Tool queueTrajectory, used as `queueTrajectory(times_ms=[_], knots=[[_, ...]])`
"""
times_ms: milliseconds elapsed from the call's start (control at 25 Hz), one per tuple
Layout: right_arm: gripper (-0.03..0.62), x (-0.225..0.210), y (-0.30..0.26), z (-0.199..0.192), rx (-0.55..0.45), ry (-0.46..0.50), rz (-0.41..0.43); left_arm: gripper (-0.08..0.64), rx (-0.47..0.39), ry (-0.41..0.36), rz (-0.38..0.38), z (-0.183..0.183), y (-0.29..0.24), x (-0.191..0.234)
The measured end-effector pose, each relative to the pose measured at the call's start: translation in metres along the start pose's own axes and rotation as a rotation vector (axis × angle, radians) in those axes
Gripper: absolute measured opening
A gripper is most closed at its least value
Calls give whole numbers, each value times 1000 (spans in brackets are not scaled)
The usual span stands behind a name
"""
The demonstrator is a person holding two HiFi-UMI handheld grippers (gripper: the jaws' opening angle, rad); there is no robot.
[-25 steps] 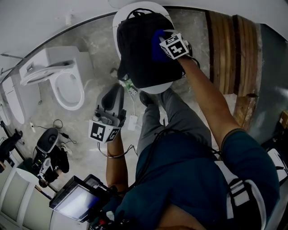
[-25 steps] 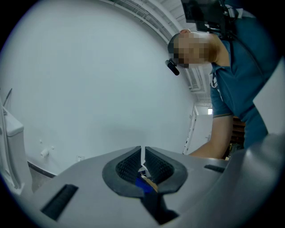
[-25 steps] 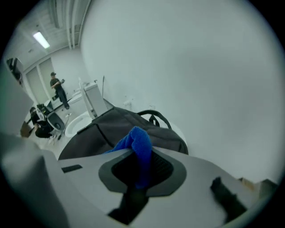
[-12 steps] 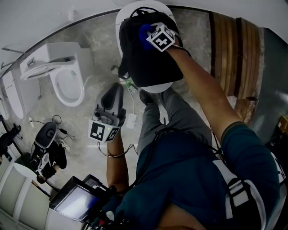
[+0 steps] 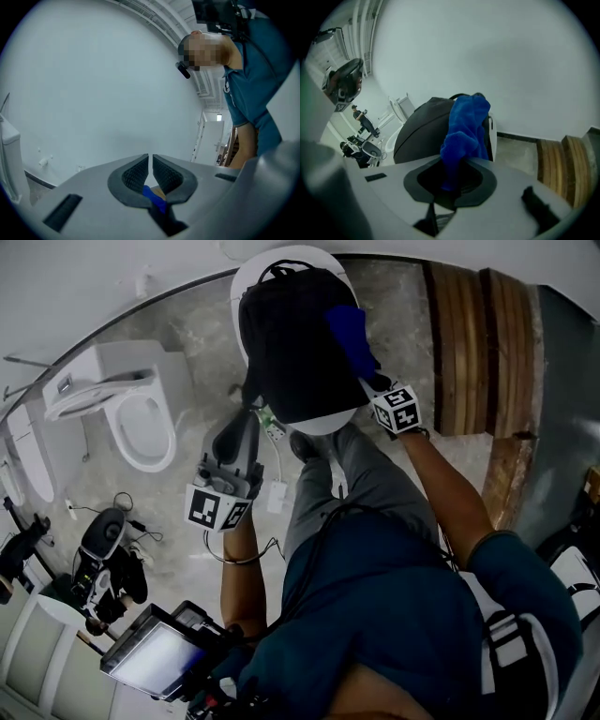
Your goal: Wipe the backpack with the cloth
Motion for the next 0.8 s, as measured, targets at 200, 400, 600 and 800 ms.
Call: queueTrajectory(times_ms=[200, 400, 600, 800], knots=[[51, 28, -5, -89, 104, -67, 40, 32, 4, -26, -53, 6, -3, -12], [51, 31, -12, -94, 70, -98, 27, 32, 16, -44, -93, 6, 1, -21], [51, 44, 25, -59, -79, -92, 18, 32, -4, -60, -128, 20, 16, -36], [51, 92, 113, 7, -340, -45, 18, 32, -64, -103, -155, 63, 58, -63]])
Point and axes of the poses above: the fingertips, and each gripper's own axes: y backward along the fingers, x to its left, z out of its top, the point moved 9 cm from there along y, backward along the fingers, and after that the axes turned 3 degrees about -y, right-handed, at the moved point
